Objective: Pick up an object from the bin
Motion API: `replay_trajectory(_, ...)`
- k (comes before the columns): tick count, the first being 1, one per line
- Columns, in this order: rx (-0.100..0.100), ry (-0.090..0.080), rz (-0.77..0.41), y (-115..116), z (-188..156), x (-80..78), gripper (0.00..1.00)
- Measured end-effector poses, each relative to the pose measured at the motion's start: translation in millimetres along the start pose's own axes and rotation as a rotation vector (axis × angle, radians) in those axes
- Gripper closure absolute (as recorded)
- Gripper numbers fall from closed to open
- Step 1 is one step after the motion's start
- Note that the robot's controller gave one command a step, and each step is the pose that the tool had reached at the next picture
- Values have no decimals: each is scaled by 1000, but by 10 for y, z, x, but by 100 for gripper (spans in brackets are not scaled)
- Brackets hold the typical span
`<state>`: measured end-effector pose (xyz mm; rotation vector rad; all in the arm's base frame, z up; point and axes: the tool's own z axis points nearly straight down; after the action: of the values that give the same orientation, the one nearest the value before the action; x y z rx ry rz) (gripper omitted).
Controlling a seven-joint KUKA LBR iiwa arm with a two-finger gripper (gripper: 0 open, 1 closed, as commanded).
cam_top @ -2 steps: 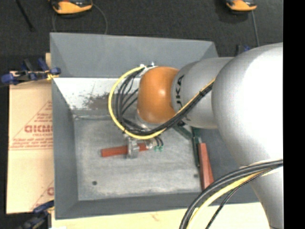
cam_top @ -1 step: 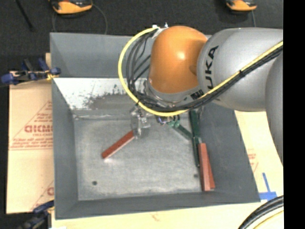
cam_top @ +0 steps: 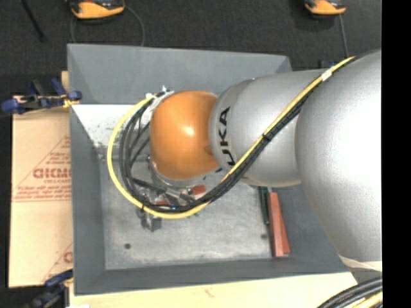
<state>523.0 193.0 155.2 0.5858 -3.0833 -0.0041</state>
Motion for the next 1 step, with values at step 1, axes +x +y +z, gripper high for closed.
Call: replay_trajectory(1, 7, -4, -7, -720, 153, 2, 100)
